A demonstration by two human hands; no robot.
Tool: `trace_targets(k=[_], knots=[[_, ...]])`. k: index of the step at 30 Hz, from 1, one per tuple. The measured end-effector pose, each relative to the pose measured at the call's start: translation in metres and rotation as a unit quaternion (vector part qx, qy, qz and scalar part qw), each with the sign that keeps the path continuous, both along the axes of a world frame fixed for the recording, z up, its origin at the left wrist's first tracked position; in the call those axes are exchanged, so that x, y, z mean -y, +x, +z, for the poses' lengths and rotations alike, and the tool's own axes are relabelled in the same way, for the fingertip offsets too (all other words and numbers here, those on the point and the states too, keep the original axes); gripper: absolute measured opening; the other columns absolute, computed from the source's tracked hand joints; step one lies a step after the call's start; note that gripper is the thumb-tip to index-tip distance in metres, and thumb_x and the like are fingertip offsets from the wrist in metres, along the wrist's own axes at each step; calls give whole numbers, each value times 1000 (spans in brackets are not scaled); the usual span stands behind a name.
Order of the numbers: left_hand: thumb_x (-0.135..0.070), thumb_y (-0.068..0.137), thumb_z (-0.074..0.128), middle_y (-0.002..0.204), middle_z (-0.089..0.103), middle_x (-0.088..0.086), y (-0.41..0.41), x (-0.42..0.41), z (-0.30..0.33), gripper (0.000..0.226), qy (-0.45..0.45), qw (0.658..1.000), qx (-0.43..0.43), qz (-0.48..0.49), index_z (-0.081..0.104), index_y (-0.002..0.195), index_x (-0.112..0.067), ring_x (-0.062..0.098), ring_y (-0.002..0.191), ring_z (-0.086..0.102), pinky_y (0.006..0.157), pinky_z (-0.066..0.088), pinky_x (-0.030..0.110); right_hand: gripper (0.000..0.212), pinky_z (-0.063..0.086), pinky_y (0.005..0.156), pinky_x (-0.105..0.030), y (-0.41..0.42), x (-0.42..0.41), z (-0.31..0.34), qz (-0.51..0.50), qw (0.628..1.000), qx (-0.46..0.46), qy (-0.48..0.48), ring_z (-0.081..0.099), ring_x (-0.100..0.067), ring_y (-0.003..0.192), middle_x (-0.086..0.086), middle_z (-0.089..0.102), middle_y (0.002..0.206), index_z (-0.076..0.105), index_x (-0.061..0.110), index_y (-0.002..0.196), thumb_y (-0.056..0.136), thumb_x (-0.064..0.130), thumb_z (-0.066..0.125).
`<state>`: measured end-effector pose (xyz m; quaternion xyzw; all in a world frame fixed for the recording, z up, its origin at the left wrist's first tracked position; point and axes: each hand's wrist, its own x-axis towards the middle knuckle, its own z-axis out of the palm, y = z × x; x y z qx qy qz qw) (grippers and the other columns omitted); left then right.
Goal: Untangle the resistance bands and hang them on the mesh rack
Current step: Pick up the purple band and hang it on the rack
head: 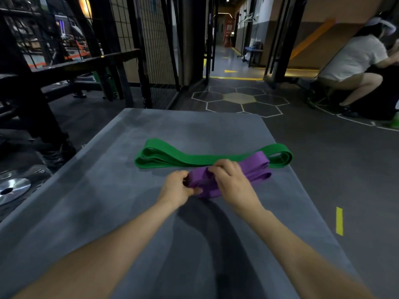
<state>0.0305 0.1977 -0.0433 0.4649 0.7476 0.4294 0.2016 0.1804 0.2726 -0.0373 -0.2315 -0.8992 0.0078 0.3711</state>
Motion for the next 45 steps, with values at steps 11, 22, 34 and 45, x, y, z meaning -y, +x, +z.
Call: trace_targets(k=[11, 22, 34, 45], knots=[[-10, 64, 82, 64, 51, 2, -1, -5, 11, 19, -55, 997, -47, -8, 64, 71, -7, 14, 69, 45, 51, 33, 18, 33, 47, 81, -32, -3, 5, -10, 62, 985, 32, 161, 57, -25, 95, -7, 64, 110, 64, 12, 112, 81, 15, 55], [-20, 58, 85, 73, 59, -2, 9, 1, 18, 31, -77, 990, -115, -5, 67, 83, -16, 13, 64, 51, 58, 37, 21, 20, 48, 49, -31, 0, -6, -24, -32, 984, 65, 160, 57, -24, 73, -2, 63, 90, 58, 17, 95, 76, 20, 61], [-16, 58, 84, 75, 65, 3, 8, 40, 125, 27, -15, 999, -50, 10, 67, 79, -16, 18, 69, 59, 59, 44, 28, 15, 36, 30, -29, -4, 25, 97, -63, 979, 40, 191, 54, -25, 73, -4, 54, 81, 59, 19, 88, 78, 21, 48], [-17, 63, 81, 102, 59, -2, -29, 168, 220, 45, 127, 973, -146, 129, 60, 103, -17, 11, 90, 61, 77, 49, 25, 15, 47, 49, -41, -67, 134, 196, 37, 991, -74, 101, 53, -33, 84, -9, 50, 91, 56, 11, 98, 83, 14, 55]])
